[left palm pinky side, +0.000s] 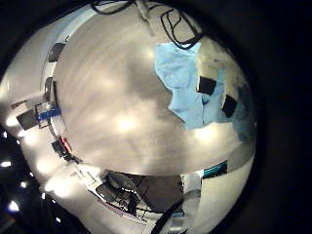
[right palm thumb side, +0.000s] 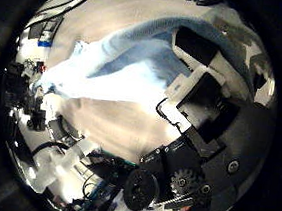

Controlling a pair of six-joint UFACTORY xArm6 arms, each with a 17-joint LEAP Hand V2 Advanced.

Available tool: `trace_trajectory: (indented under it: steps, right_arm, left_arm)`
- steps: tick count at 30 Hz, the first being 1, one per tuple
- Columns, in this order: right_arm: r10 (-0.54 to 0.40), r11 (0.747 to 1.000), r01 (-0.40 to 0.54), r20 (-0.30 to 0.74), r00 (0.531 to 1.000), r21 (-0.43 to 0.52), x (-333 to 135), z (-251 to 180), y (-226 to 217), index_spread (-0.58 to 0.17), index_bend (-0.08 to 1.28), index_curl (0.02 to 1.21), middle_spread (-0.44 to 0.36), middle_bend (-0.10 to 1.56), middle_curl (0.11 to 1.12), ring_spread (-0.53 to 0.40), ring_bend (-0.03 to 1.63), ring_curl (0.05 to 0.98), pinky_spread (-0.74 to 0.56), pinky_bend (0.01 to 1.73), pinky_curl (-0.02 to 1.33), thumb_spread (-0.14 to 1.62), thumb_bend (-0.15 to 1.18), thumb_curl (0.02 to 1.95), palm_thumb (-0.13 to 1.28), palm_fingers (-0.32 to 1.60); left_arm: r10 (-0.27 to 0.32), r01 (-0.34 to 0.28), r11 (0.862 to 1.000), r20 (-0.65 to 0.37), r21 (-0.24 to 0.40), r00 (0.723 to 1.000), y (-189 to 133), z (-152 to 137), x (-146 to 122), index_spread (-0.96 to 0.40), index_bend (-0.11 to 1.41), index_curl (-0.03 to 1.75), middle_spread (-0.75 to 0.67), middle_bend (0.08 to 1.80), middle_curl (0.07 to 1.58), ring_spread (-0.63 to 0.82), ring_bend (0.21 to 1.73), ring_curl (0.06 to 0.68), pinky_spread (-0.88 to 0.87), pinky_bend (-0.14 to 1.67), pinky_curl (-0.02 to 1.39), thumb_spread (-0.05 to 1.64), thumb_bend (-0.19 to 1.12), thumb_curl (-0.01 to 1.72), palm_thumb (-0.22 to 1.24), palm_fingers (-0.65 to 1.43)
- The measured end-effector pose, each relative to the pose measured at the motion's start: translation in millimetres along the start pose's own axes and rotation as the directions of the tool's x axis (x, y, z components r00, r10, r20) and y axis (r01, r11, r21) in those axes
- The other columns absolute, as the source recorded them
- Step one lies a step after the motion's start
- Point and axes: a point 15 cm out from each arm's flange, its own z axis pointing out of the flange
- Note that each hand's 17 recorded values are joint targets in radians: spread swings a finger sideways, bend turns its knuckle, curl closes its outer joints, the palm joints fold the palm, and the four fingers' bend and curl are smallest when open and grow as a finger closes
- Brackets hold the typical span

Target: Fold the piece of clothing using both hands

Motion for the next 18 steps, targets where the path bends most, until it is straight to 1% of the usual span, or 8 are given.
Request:
trace_trajectory:
  steps: [3, 7, 8, 10, 12, 13, 14, 18]
  right_arm:
    - [-0.004, 1.0, 0.004, -0.003, 1.0, -0.019, -7, 11, -17, -0.322, 0.97, 0.93, -0.163, 1.24, 0.86, -0.244, 1.36, 0.764, -0.2, 1.42, 0.62, 1.17, -0.03, 0.62, 0.87, 0.96]
    - [0.008, 1.0, -0.008, -0.004, 1.0, -0.026, -9, 19, -34, -0.349, 0.83, 0.9, -0.176, 1.21, 0.83, -0.248, 1.37, 0.749, -0.24, 1.38, 0.63, 1.21, -0.03, 0.58, 0.81, 0.88]
    - [0.014, 1.0, -0.014, -0.003, 1.0, -0.026, -7, 20, -37, -0.353, 0.65, 0.86, -0.186, 1.17, 0.82, -0.253, 1.4, 0.747, -0.26, 1.4, 0.64, 1.21, -0.03, 0.57, 0.78, 0.72]
    - [0.026, 0.999, -0.026, -0.001, 1.0, -0.02, -3, 19, -41, -0.36, 0.48, 0.82, -0.204, 1.11, 0.79, -0.26, 1.43, 0.743, -0.31, 1.42, 0.64, 1.22, -0.03, 0.55, 0.76, 0.57]
    - [0.034, 0.999, -0.034, 0.005, 0.999, -0.001, -1, 17, -46, -0.379, 0.28, 0.73, -0.227, 0.94, 0.74, -0.273, 1.4, 0.71, -0.39, 1.4, 0.62, 1.24, -0.03, 0.53, 0.72, 0.31]
    - [0.039, 0.999, -0.039, 0.01, 0.999, 0.018, 0, 12, -48, -0.384, 0.26, 0.71, -0.231, 0.93, 0.73, -0.275, 1.39, 0.701, -0.39, 1.4, 0.62, 1.24, -0.02, 0.53, 0.72, 0.31]
    - [0.044, 0.998, -0.044, 0.014, 0.999, 0.047, 2, 6, -52, -0.394, 0.24, 0.67, -0.221, 0.85, 0.7, -0.264, 1.32, 0.672, -0.36, 1.32, 0.59, 1.25, -0.02, 0.52, 0.7, 0.16]
    - [0.08, 0.984, -0.084, 0.033, 0.996, 0.154, 23, -27, -54, -0.413, 0.25, 0.6, -0.196, 0.72, 0.62, -0.226, 1.18, 0.595, -0.23, 1.18, 0.53, 1.28, -0.02, 0.48, 0.67, 0.08]
  left_arm:
    - [-0.013, 0.013, 1.0, -0.004, 0.001, 1.0, -22, 6, -9, -0.76, 0.53, 1.3, -0.53, 1.04, 1.02, -0.46, 1.3, 0.504, -0.7, 0.65, 0.63, 1.05, -0.03, 0.62, 0.68, 0.99]
    - [-0.044, 0.044, 0.999, -0.019, -0.007, 0.999, -45, 16, -26, -0.75, 0.52, 1.29, -0.53, 1.05, 1.02, -0.47, 1.26, 0.5, -0.68, 0.56, 0.64, 1.05, -0.04, 0.58, 0.62, 0.88]
    - [-0.054, 0.054, 0.999, -0.023, -0.009, 0.998, -49, 19, -32, -0.75, 0.53, 1.28, -0.53, 1.07, 1.01, -0.47, 1.23, 0.502, -0.66, 0.53, 0.65, 1.05, -0.04, 0.57, 0.6, 0.81]
    - [-0.071, 0.071, 0.997, -0.033, -0.007, 0.997, -54, 23, -40, -0.73, 0.5, 1.26, -0.52, 1.03, 0.99, -0.47, 1.15, 0.49, -0.61, 0.49, 0.66, 1.06, -0.04, 0.54, 0.57, 0.63]
    - [-0.09, 0.09, 0.996, -0.039, 0.008, 0.995, -57, 24, -50, -0.7, 0.44, 1.22, -0.49, 0.91, 0.95, -0.43, 1.09, 0.47, -0.53, 0.47, 0.68, 1.07, -0.04, 0.52, 0.53, 0.41]
    - [-0.096, 0.097, 0.995, -0.041, 0.019, 0.995, -59, 24, -54, -0.68, 0.42, 1.2, -0.46, 0.85, 0.95, -0.41, 1.09, 0.478, -0.49, 0.48, 0.69, 1.08, -0.04, 0.51, 0.51, 0.34]
    - [-0.105, 0.107, 0.994, -0.046, 0.038, 0.993, -61, 22, -58, -0.65, 0.37, 1.18, -0.43, 0.74, 0.91, -0.39, 1.08, 0.467, -0.45, 0.49, 0.7, 1.08, -0.03, 0.5, 0.51, 0.25]
    - [-0.139, 0.149, 0.982, -0.084, 0.118, 0.987, -61, 7, -72, -0.5, 0.26, 1.09, -0.24, 0.47, 0.8, -0.25, 1.05, 0.446, -0.26, 0.51, 0.71, 1.1, -0.03, 0.47, 0.48, 0.1]
